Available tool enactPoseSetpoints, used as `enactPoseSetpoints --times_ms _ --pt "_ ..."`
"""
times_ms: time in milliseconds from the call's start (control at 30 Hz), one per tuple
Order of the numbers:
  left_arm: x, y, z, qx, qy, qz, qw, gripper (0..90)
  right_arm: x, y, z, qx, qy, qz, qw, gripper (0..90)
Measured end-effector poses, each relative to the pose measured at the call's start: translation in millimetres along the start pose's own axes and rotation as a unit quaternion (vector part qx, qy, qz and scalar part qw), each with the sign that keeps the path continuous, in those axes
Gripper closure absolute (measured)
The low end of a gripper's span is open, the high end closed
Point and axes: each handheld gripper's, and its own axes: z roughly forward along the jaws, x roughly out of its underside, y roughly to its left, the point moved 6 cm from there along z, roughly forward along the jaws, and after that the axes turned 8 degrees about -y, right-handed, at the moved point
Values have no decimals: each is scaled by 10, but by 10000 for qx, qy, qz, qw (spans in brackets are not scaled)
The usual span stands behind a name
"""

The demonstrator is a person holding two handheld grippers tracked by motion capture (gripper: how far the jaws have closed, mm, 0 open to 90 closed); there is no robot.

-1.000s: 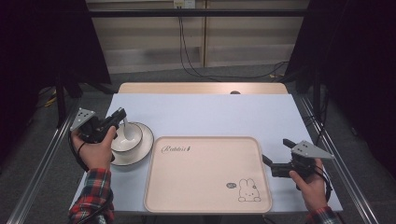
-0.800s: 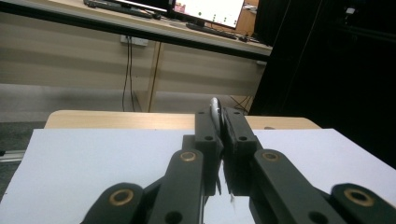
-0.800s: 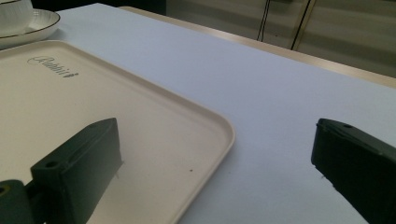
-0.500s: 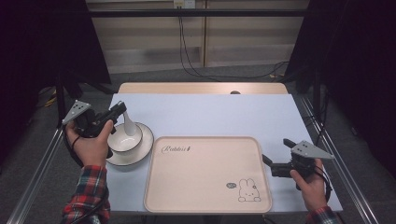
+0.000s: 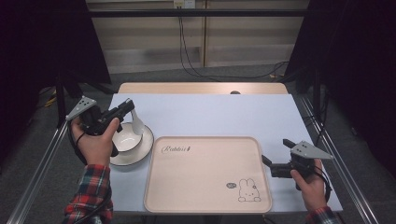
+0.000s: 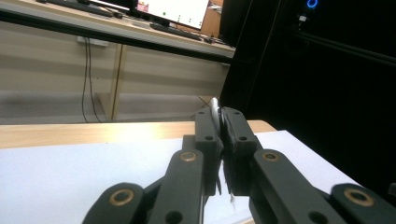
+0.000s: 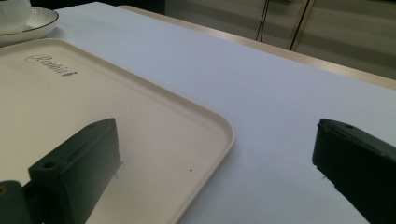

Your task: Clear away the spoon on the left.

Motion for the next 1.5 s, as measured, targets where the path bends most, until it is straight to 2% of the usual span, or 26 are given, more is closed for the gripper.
enactPoseSetpoints --times_ms 67,100,467,867,1000,1033,1133,1167,1233,1267,1300,1500 --pt "16 -15 7 29 33 13 10000 857 -3 0 -5 -15 -7 34 10000 5" --pt "35 -49 22 47 13 -85 10000 857 0 -12 -3 2 -6 23 10000 5" --pt "119 -160 57 239 182 -58 9995 858 4 5 10 -7 2 -2 10000 6" --pt "247 -308 125 529 335 -140 9979 858 11 14 13 -56 29 -11 10000 6" --pt "276 -343 133 525 316 -205 9979 858 14 21 13 -70 49 -15 10000 6" --pt "301 -362 123 612 406 -167 9972 858 14 24 13 -74 48 -10 10000 6" --pt "324 -383 121 645 460 -146 9967 858 21 26 18 -87 58 -12 9999 6" --pt "341 -422 126 695 436 -227 9964 858 30 30 34 -61 76 -16 10000 6" --pt "368 -447 130 740 483 -220 9958 858 25 43 37 -96 72 -21 9999 6" --pt "383 -456 130 697 508 -221 9960 858 21 47 39 -91 51 -45 9999 6" --pt "404 -469 132 790 503 -252 9953 857 20 50 39 -119 57 -56 9999 6" --pt "505 -505 122 843 643 -304 9939 858 22 48 34 -120 57 -44 9999 6"
